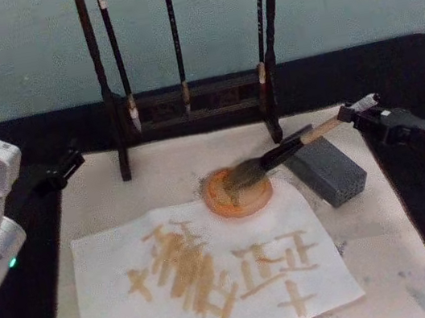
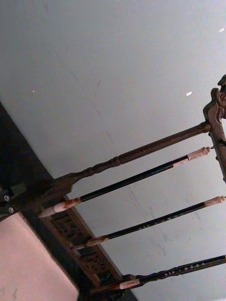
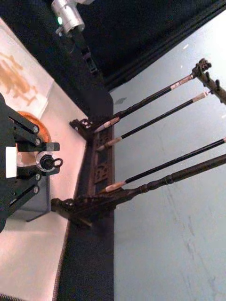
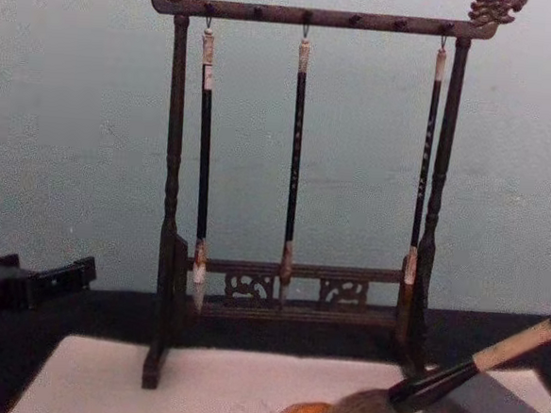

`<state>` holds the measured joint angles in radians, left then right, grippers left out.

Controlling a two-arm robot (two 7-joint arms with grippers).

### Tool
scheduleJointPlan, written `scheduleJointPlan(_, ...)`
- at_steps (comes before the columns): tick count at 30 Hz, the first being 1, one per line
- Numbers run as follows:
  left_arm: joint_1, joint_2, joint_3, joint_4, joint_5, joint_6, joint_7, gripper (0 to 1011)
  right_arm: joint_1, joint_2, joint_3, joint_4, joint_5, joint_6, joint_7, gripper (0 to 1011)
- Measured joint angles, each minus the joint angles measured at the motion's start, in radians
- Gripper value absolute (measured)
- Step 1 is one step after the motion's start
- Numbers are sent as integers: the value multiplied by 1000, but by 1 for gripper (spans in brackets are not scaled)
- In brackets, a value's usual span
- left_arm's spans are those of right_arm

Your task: Pick up the brush from the inkstone, write on the paper, then place the brush back to its original position.

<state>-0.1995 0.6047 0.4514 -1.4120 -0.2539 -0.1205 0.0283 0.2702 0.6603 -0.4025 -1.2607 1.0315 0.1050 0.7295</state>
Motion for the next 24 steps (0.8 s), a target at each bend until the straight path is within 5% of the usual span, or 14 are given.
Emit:
scheduleJointPlan(13,0,0,0,0,0,0,0,1002,-19,10,3,-17,-3,1,-29,161)
scheduleJointPlan(24,0,0,0,0,0,0,0,1000,11,-7,6,58,8,6,-7,161)
